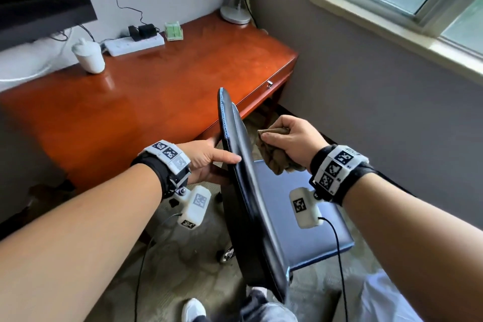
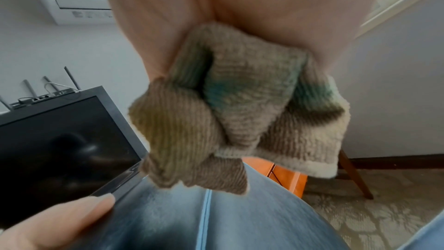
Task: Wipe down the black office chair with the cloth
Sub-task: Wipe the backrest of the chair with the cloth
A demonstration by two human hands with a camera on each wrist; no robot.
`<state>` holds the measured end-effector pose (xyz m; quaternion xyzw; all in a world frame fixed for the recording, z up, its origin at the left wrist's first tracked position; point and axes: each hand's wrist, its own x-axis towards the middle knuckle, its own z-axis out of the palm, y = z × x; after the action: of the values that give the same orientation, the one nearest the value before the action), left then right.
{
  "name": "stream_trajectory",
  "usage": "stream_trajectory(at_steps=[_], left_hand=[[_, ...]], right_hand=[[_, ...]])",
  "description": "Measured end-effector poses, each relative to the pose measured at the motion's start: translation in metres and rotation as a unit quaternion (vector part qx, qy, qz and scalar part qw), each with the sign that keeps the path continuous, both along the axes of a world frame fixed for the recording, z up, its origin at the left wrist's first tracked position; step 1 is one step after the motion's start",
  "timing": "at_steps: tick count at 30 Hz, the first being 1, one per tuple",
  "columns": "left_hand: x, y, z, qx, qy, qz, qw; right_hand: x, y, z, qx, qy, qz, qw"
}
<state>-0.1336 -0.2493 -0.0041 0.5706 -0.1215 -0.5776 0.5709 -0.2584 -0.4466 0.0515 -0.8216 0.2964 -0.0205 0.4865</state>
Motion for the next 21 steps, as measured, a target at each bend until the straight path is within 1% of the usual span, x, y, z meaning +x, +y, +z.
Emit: stream_trajectory(at_steps=[5, 11, 14, 17, 21], left_hand=[[-0.015, 0.0, -0.007, -0.019, 0.002, 0.055, 0.998], [-0.037, -0.01, -0.007, 0.016, -0.015, 0.131, 0.991], [-0.052, -0.004, -0.001, 0.028, -0.034, 0.137, 0.99], [-0.066, 0.0, 0.0, 0.048, -0.049, 0.121, 0.99], [-0.09, 0.005, 0.007, 0.05, -0.034, 0.114, 0.992]], right_hand=[[-0.009, 0.0, 0.004, -0.005, 0.004, 0.01, 1.0], [-0.024, -0.013, 0.005, -0.016, -0.007, 0.054, 0.998], [-0.029, -0.022, 0.003, -0.038, -0.01, 0.08, 0.996], [-0.031, -0.022, 0.001, -0.014, -0.02, 0.115, 0.993], [-0.017, -0.011, -0.001, -0.022, -0.022, 0.206, 0.978]])
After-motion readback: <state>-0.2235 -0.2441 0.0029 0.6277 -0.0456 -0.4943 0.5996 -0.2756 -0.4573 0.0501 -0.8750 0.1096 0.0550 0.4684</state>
